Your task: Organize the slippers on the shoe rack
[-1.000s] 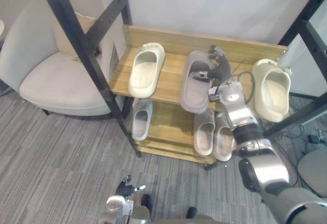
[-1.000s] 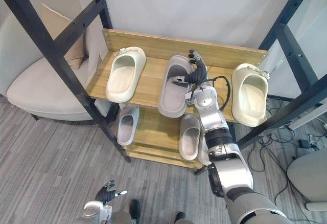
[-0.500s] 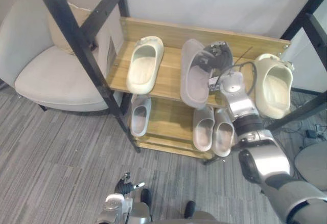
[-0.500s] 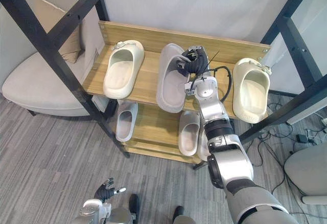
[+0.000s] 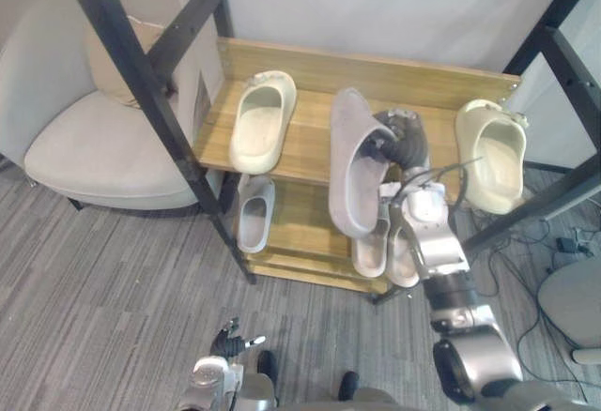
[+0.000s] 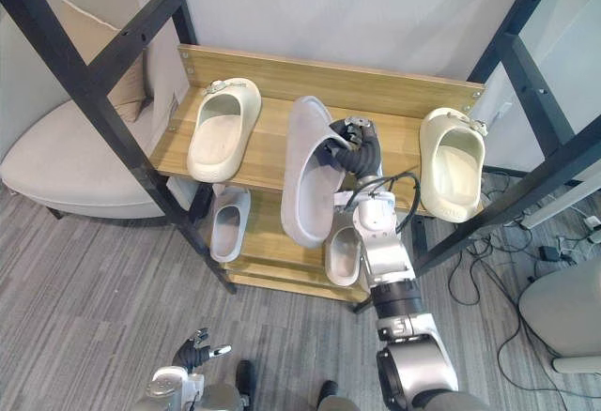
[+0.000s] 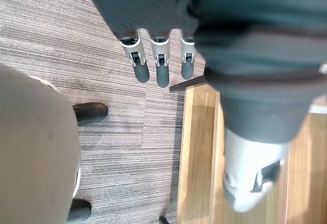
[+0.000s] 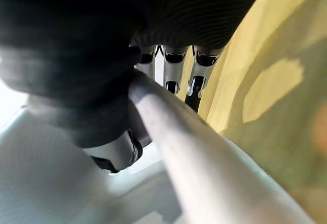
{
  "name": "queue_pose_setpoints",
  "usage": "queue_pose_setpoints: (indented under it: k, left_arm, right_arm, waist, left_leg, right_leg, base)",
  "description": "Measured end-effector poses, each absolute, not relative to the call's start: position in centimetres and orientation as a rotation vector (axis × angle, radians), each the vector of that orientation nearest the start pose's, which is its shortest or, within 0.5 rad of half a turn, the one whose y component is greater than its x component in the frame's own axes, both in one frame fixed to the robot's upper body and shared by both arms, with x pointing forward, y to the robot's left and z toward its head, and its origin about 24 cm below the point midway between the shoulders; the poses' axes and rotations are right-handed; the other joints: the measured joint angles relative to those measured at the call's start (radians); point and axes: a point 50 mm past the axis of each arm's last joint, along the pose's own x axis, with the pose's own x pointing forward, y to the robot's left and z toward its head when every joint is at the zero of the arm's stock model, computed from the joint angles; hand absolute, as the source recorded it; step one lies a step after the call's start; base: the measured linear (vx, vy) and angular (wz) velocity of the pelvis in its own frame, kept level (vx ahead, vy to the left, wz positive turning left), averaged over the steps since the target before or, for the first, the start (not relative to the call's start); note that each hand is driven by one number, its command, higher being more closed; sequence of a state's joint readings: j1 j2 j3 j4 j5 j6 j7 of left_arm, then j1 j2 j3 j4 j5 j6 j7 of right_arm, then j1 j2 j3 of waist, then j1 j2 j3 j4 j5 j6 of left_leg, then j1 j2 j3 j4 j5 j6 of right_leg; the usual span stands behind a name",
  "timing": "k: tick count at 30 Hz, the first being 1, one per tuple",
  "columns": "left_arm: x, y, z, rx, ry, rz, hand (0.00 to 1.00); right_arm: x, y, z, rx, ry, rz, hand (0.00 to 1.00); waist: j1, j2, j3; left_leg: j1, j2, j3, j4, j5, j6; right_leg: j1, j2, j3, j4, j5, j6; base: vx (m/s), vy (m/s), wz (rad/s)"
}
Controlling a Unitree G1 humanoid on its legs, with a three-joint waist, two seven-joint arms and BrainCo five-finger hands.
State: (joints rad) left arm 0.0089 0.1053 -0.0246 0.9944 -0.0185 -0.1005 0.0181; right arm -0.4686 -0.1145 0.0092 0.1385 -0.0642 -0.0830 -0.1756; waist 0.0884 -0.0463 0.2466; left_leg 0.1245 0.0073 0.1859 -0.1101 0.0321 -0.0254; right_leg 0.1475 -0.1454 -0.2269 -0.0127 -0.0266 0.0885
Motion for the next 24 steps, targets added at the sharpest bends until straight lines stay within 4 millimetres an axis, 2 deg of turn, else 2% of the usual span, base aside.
queue_pose_setpoints:
  k: [6,8,12,15,19,24]
  left_arm:
    - [13.8,18.6,-14.6,0.122,0.923,0.036,0.00]
    - [13.5,18.5,-14.7,0.136,0.933,0.024,0.00]
    - [13.1,18.5,-14.9,0.142,0.947,0.017,0.00]
    - [12.9,18.4,-15.0,0.153,0.958,0.004,0.00]
    - [12.7,18.1,-15.2,0.171,0.974,-0.020,0.00]
    - [12.5,18.0,-15.4,0.174,0.991,-0.026,0.00]
  right_arm:
    - [30.0,-13.3,16.7,-0.092,-0.561,-0.019,1.00]
    - [29.0,-12.8,17.2,-0.082,-0.616,0.011,1.00]
    - [27.5,-12.0,16.9,-0.044,-0.636,0.088,1.00]
    - [26.2,-10.7,15.7,-0.017,-0.600,0.199,1.00]
    - [24.5,-8.7,12.5,0.025,-0.469,0.357,1.00]
    - [22.3,-7.4,9.1,0.075,-0.315,0.486,1.00]
  waist:
    - [-0.011,-0.002,-0.035]
    - [-0.025,-0.001,-0.057]
    - [-0.032,0.001,-0.077]
    - [-0.035,0.003,-0.087]
    - [-0.036,0.009,-0.099]
    - [-0.037,0.013,-0.107]
  left_leg:
    - [-0.001,0.007,0.005,0.006,0.002,0.000]
    - [-0.001,0.008,0.005,0.006,0.002,0.000]
    - [0.001,0.010,0.006,0.006,0.003,0.000]
    - [0.008,0.011,0.005,0.006,0.005,0.000]
    - [0.018,0.004,-0.005,0.005,0.004,0.000]
    - [0.018,0.002,-0.013,0.005,0.005,-0.001]
  right_leg:
    - [-0.005,0.000,0.011,0.000,0.002,0.002]
    - [-0.005,0.001,0.011,0.002,0.002,0.002]
    - [-0.008,0.002,0.014,0.008,0.002,0.002]
    - [-0.007,0.002,0.014,0.011,0.002,0.002]
    - [0.009,0.002,0.007,0.009,0.000,0.003]
    - [0.012,0.000,-0.002,0.009,-0.001,0.004]
  base:
    - [0.00,-0.002,-0.02]
    - [0.00,0.000,0.00]
    - [-0.03,-0.008,-0.02]
    - [-0.04,-0.012,0.01]
    - [-0.03,-0.004,0.06]
    - [0.00,-0.001,0.05]
